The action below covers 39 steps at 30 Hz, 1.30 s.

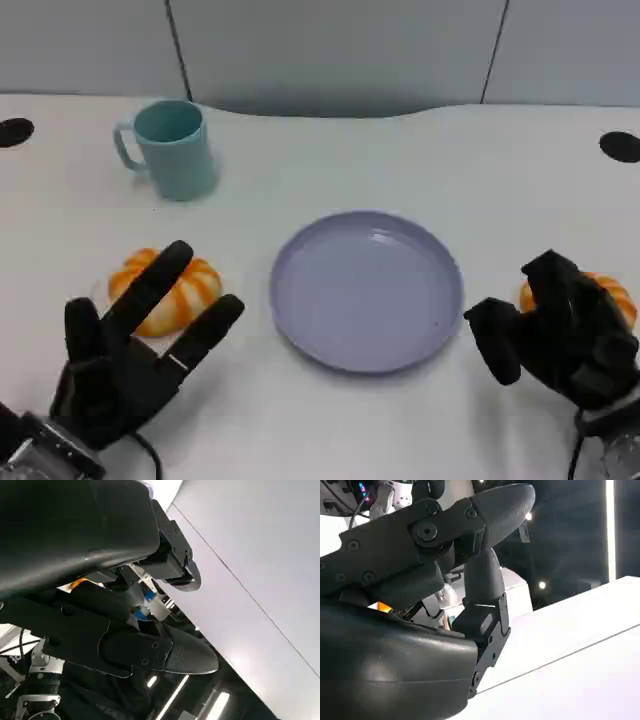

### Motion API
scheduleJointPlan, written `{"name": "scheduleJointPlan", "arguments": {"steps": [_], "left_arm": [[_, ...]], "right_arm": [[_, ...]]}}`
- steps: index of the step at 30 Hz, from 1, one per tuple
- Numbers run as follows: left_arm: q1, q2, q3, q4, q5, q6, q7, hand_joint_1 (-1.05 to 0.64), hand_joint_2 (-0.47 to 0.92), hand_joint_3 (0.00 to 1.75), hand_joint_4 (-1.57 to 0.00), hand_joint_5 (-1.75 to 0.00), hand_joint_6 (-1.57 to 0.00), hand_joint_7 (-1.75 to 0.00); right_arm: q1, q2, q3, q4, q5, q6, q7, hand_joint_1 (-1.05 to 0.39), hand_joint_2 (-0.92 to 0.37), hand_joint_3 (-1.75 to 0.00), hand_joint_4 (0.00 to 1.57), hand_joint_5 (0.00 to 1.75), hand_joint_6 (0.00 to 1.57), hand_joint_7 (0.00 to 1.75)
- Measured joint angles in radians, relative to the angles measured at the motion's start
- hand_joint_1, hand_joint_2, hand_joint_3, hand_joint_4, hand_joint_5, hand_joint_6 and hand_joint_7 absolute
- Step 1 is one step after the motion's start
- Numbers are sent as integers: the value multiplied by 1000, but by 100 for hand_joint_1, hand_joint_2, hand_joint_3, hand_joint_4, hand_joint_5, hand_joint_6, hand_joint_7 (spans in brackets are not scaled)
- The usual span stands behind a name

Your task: Grasp the bread from the table and place it into the plate.

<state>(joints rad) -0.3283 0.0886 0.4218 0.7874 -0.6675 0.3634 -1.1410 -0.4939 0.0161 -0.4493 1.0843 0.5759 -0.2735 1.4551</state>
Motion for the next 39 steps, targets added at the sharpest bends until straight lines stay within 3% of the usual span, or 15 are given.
{"name": "scheduleJointPlan", "arguments": {"steps": [9,10,12,15,20,23,27,33,35,39], "left_arm": [[5,-2,-1,-11,0,1,0,-90,92,19,-55,-50,-63,0],[5,-3,-1,-13,0,0,0,-89,92,20,-55,-50,-63,0],[6,-3,-2,-18,0,0,0,-89,92,20,-55,-50,-63,0],[14,-7,-2,-37,1,-15,19,-89,92,23,-56,-50,-64,-1],[31,-29,-2,-72,3,-99,35,-88,92,24,-58,-51,-63,0],[35,-35,-1,-122,9,-142,82,-88,92,27,-60,-51,-62,-1],[40,-37,-24,-208,98,-326,186,-85,92,19,-58,-53,-58,0],[13,-17,-96,-214,258,-670,228,-87,92,20,-46,-75,-55,0],[-22,5,-115,-175,315,-802,247,-89,92,18,-45,-77,-57,-1],[-98,64,-151,-77,422,-1004,306,-86,92,11,-36,-76,-56,-1]], "right_arm": [[0,0,1,0,-2,2,0,-37,-89,0,89,175,71,174],[0,0,1,0,-3,2,-1,-38,-89,0,90,175,75,162],[0,0,0,0,-3,2,-1,-38,-89,0,90,175,77,158],[0,0,0,0,-3,2,-3,-39,-91,-1,90,175,70,172],[0,0,1,0,-3,-4,-3,-37,-90,0,88,175,72,167],[1,0,3,-2,-3,6,-8,-39,-89,0,88,175,70,174],[2,1,2,-9,-2,-3,-13,-39,-90,-1,88,175,69,175],[3,0,6,-9,-2,10,-6,-35,-89,0,88,175,75,160],[3,0,3,-9,2,21,-3,-38,-89,0,86,175,70,171],[4,5,1,-9,3,4,-2,-40,-89,0,88,175,69,173]]}}
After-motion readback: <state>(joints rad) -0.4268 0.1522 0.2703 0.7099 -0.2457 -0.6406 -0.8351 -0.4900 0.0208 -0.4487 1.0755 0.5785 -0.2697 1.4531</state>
